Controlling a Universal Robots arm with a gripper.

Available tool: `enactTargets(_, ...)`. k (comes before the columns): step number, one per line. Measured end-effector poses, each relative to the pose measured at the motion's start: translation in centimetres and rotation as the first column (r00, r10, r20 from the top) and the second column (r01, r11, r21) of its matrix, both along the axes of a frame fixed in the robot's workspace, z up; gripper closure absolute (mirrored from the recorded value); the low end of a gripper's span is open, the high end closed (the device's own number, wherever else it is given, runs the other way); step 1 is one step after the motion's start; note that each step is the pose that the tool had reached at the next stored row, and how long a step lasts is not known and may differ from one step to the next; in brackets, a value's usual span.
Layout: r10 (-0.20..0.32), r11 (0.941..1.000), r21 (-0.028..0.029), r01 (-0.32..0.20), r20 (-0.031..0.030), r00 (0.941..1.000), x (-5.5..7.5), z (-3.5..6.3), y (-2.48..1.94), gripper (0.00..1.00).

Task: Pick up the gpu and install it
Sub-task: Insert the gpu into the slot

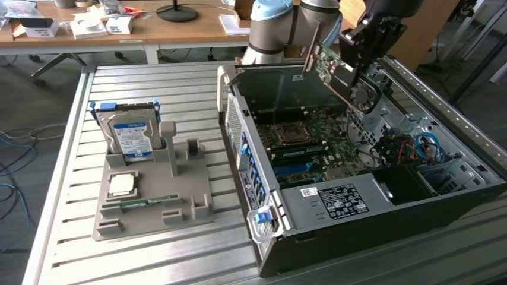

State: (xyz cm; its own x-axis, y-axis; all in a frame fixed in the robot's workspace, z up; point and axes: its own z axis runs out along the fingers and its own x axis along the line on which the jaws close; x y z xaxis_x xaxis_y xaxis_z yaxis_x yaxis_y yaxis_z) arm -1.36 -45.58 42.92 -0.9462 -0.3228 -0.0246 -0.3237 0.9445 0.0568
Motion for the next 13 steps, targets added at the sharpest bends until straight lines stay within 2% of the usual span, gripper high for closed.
enactTargets(3,0.053,0.9986,-0.0001,-0.053,0.0,0.9986,0.0,-0.02,0.0,0.74)
enactTargets(7,0.126,0.9921,0.0,-0.126,0.0,0.9921,0.0,-0.06,0.0,0.74)
enactTargets(10,0.178,0.984,0.0,-0.178,0.0,0.984,0.0,-0.08,0.0,0.74)
enactTargets(13,0.231,0.9729,0.0,-0.231,0.0,0.9729,0.0,-0.11,0.0,0.74)
